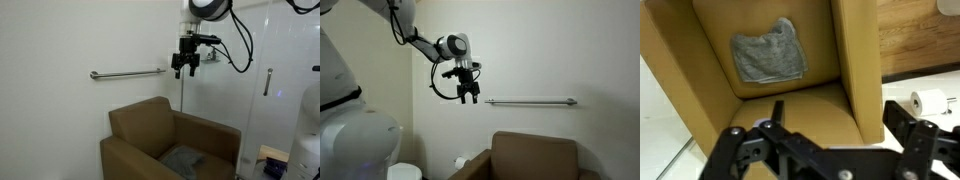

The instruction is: Pick the cloth and put it on the shoulder of the couch

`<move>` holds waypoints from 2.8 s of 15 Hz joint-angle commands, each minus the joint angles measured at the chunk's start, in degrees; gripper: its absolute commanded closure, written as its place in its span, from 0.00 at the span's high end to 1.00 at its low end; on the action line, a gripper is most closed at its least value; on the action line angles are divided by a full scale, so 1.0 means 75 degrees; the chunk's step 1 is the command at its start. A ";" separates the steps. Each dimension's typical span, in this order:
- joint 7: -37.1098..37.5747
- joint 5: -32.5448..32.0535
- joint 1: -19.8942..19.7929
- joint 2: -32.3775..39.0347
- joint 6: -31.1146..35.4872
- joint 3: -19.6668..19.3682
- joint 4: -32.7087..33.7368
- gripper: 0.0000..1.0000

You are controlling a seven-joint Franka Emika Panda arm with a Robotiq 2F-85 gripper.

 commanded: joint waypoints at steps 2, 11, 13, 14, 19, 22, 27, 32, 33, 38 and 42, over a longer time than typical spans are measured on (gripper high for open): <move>0.0588 -0.0261 -0.0039 0.0899 0.1523 0.0234 -0.0351 1.00; 0.0467 -0.0590 -0.0212 0.2029 0.2232 -0.0312 -0.0495 1.00; 0.0262 -0.0612 -0.0313 0.2091 0.2150 -0.0604 -0.0453 1.00; 0.0247 -0.0642 -0.0363 0.2142 0.2179 -0.0713 -0.0456 1.00; 0.0084 -0.0677 -0.0497 0.2522 0.2411 -0.1085 -0.0564 1.00; 0.0052 -0.0682 -0.0483 0.2778 0.2664 -0.1181 -0.0709 1.00; 0.0225 -0.0623 -0.0436 0.3012 0.2499 -0.1257 -0.0674 1.00; 0.0130 -0.0629 -0.0455 0.3103 0.2499 -0.1351 -0.0673 1.00; 0.0130 -0.0629 -0.0455 0.3103 0.2499 -0.1352 -0.0673 1.00; 0.0018 -0.0405 -0.0408 0.3486 0.2883 -0.1361 -0.0868 1.00; -0.0109 -0.0132 -0.0378 0.4075 0.3601 -0.1372 -0.1050 1.00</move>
